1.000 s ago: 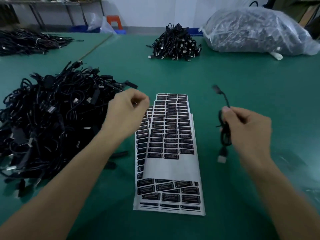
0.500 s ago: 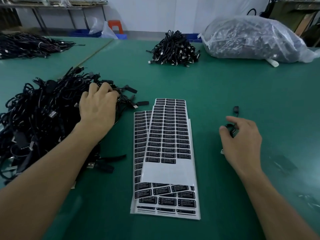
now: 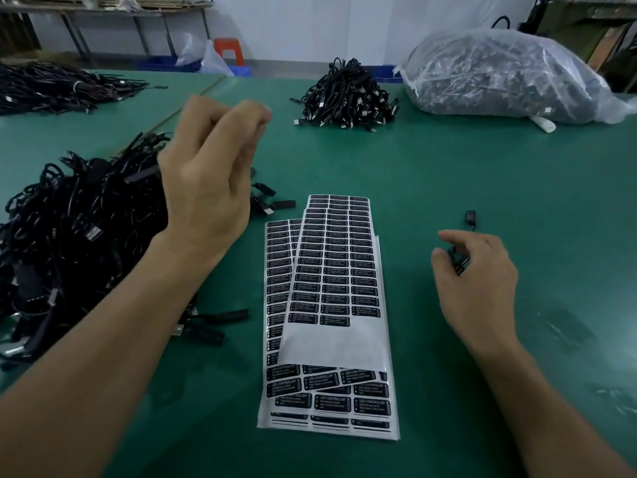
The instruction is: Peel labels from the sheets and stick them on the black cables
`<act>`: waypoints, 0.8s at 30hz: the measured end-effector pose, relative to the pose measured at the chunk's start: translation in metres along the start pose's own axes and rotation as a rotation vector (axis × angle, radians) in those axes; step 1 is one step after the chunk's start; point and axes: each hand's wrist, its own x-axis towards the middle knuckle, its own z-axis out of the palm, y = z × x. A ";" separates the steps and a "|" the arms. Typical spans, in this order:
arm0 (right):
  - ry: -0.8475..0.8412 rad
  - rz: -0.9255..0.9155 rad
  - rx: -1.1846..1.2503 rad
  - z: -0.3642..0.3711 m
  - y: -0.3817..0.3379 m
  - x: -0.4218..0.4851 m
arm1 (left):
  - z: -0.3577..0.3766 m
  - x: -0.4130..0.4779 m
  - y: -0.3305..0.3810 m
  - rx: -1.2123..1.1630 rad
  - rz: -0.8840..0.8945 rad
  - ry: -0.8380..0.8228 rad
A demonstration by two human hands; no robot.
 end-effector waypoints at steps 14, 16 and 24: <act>-0.173 -0.293 0.134 0.007 -0.017 -0.013 | 0.013 -0.003 0.081 -0.193 0.038 -0.523; -0.259 -0.350 0.271 0.007 -0.027 -0.019 | 0.013 0.002 0.097 -0.314 0.036 -0.646; -0.462 -0.378 0.660 0.008 -0.046 -0.035 | -0.001 -0.006 0.101 -0.315 0.156 -0.422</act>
